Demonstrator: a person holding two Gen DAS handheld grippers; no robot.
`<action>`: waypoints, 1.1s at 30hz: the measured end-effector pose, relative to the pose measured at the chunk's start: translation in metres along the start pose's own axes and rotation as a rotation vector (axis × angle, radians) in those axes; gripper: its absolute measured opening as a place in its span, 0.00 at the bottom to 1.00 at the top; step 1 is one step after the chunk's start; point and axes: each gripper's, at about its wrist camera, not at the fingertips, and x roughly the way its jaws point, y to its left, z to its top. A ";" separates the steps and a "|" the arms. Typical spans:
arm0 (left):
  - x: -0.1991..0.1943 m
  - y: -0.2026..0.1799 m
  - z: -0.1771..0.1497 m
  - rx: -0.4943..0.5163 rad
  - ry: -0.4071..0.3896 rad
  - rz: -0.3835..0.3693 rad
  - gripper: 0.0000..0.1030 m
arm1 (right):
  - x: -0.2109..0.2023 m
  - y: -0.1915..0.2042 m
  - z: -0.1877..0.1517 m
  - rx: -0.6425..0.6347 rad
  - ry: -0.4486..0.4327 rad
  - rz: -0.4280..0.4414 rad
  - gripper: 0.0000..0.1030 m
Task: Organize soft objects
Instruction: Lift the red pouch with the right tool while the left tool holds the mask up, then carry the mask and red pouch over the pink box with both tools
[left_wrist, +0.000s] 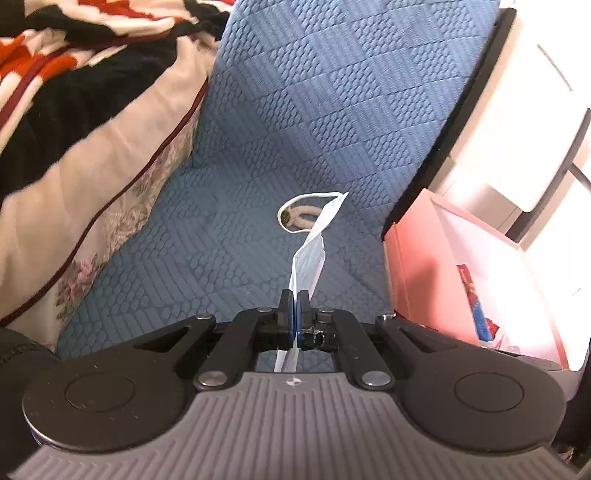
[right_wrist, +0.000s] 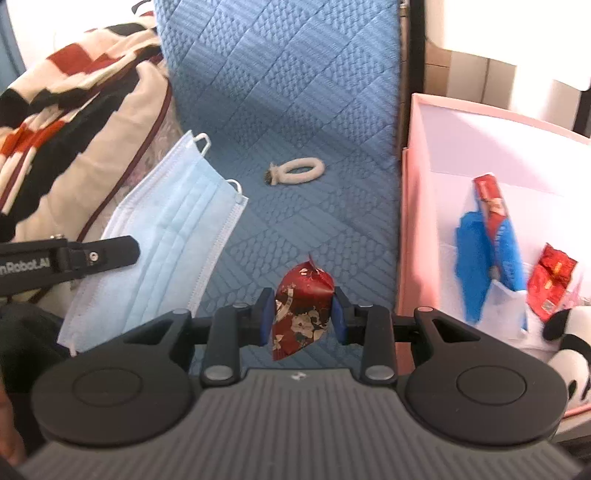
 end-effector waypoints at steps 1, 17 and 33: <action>-0.003 -0.003 0.001 0.006 -0.004 0.000 0.02 | -0.003 -0.002 0.000 0.005 -0.003 0.000 0.34; -0.042 -0.062 0.023 0.032 -0.048 -0.074 0.02 | -0.065 -0.028 0.028 0.027 -0.076 -0.017 0.34; -0.057 -0.162 0.064 0.056 -0.090 -0.184 0.02 | -0.128 -0.096 0.068 0.069 -0.145 -0.043 0.34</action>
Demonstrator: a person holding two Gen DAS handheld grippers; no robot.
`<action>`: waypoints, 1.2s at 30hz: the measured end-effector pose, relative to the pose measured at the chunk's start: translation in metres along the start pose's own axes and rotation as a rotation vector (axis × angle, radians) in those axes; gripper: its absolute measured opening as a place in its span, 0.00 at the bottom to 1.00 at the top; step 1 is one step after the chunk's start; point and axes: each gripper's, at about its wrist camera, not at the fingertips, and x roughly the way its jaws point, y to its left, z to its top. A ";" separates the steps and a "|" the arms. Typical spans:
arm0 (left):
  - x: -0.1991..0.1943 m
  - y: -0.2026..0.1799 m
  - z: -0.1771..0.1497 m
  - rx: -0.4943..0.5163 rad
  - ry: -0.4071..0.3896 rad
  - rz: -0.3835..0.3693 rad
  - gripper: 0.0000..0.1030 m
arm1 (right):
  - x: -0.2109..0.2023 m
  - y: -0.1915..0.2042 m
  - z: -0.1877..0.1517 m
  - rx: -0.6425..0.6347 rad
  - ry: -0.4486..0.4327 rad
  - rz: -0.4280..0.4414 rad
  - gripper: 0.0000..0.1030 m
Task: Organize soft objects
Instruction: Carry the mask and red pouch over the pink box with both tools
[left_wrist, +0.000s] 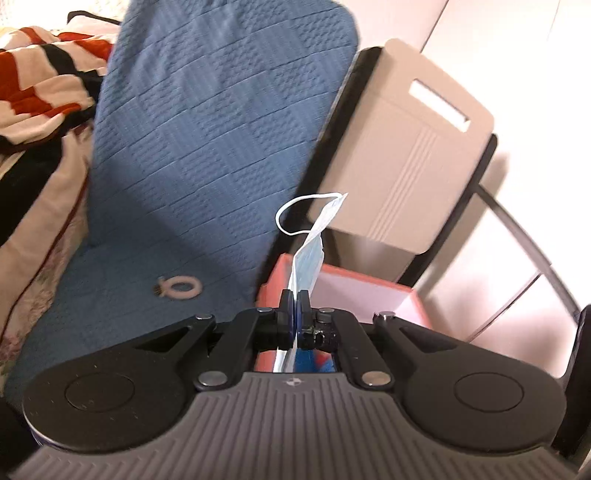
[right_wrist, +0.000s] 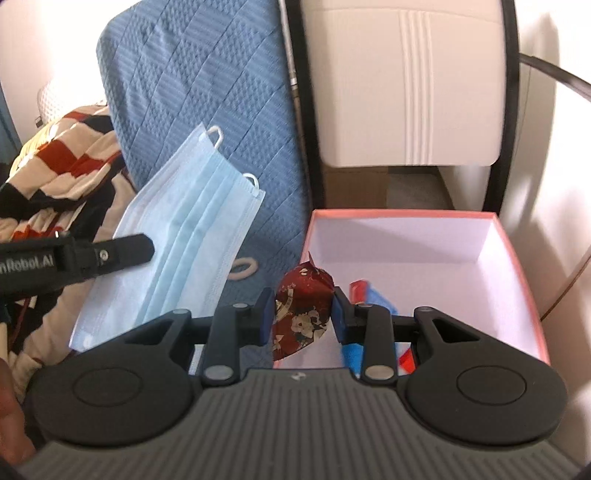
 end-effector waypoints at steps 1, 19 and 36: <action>0.001 -0.006 0.003 -0.006 -0.002 -0.011 0.02 | -0.002 -0.005 0.003 -0.001 -0.004 -0.003 0.34; 0.065 -0.082 -0.014 0.036 0.056 -0.053 0.02 | 0.009 -0.114 0.000 0.059 0.023 -0.082 0.34; 0.149 -0.099 -0.057 0.095 0.207 -0.020 0.02 | 0.072 -0.164 -0.039 0.093 0.153 -0.096 0.34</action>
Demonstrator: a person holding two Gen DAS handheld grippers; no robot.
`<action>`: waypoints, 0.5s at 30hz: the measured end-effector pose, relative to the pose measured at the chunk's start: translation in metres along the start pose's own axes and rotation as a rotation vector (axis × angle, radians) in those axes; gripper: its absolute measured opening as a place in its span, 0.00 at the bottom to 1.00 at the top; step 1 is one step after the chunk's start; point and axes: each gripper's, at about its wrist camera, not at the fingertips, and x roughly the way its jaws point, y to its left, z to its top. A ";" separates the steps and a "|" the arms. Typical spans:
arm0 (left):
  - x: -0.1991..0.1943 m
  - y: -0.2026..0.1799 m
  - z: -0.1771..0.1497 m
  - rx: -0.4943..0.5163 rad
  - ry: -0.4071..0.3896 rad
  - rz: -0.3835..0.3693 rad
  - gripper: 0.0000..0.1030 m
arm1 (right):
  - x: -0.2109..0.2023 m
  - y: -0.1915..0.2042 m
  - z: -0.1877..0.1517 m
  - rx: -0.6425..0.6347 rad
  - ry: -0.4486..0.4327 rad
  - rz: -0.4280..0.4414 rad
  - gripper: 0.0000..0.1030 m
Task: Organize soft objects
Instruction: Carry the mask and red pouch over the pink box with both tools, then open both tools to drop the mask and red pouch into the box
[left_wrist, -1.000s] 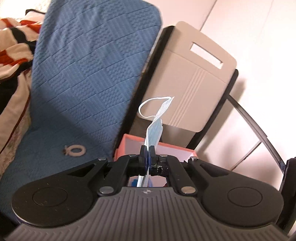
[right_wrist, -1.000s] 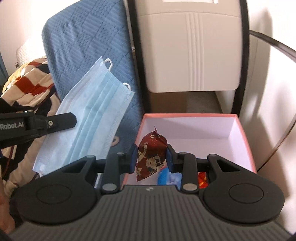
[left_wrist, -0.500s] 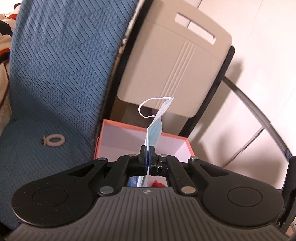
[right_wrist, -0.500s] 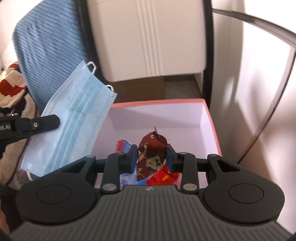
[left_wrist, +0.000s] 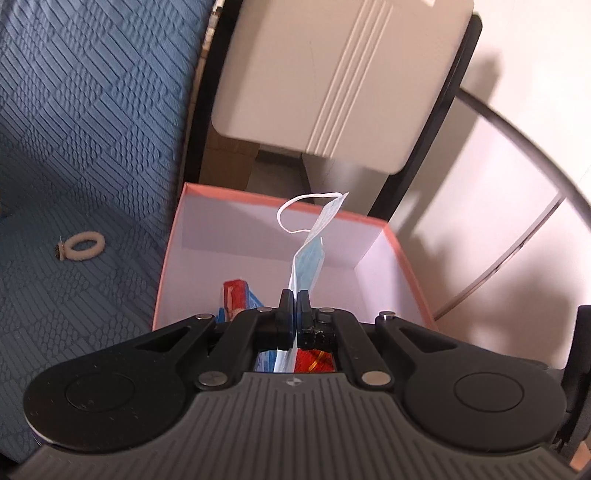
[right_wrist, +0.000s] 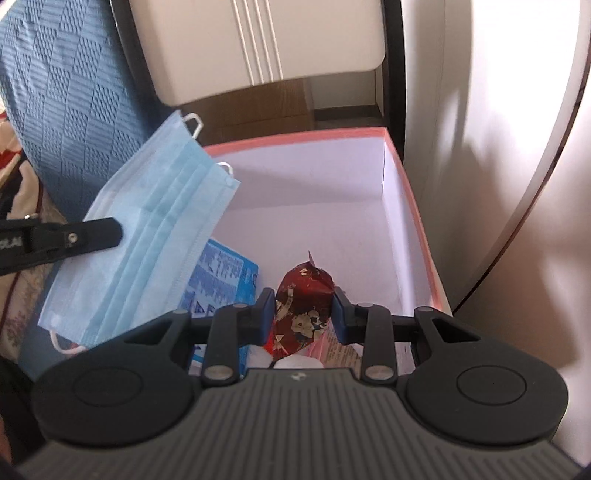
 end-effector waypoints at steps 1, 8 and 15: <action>0.005 0.000 -0.002 0.001 0.010 0.003 0.02 | 0.004 0.000 -0.002 -0.002 0.007 -0.002 0.34; 0.028 -0.003 -0.016 0.016 0.067 0.008 0.02 | 0.016 -0.015 -0.015 0.033 0.042 0.007 0.34; 0.033 -0.010 -0.020 0.037 0.074 0.007 0.05 | 0.011 -0.010 -0.017 0.046 0.032 0.013 0.35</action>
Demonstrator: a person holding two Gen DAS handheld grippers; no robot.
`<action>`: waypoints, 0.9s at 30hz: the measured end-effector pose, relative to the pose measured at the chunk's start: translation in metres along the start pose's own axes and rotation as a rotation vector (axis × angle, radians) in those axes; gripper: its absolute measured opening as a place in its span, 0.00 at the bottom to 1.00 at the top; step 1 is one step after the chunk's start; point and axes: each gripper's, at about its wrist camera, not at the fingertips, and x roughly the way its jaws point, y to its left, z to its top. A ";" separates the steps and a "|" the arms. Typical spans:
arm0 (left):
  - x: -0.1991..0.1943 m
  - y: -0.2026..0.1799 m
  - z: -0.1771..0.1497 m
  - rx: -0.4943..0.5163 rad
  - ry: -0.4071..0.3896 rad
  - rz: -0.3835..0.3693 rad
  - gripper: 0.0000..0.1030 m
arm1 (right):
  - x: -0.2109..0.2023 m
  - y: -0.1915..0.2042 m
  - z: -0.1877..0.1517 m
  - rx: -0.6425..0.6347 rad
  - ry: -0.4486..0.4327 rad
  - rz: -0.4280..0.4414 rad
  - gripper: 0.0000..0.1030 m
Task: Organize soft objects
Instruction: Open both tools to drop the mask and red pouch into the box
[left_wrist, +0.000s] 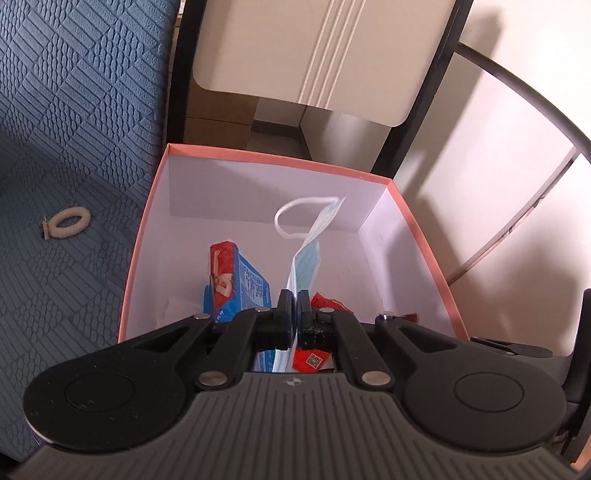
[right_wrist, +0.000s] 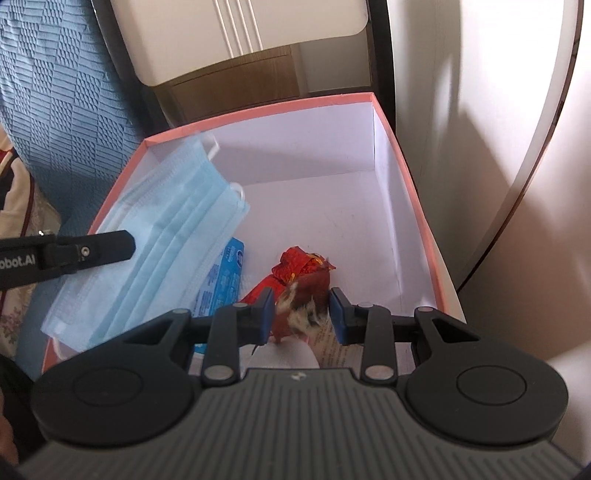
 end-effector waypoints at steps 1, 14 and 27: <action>-0.001 0.001 0.000 -0.008 0.004 -0.006 0.10 | 0.000 -0.001 0.003 0.001 0.002 -0.004 0.35; -0.042 0.005 0.010 0.013 -0.061 -0.013 0.39 | -0.048 0.011 0.013 0.019 -0.084 0.011 0.36; -0.118 0.023 0.026 0.060 -0.207 0.003 0.39 | -0.098 0.054 0.024 -0.019 -0.186 0.026 0.36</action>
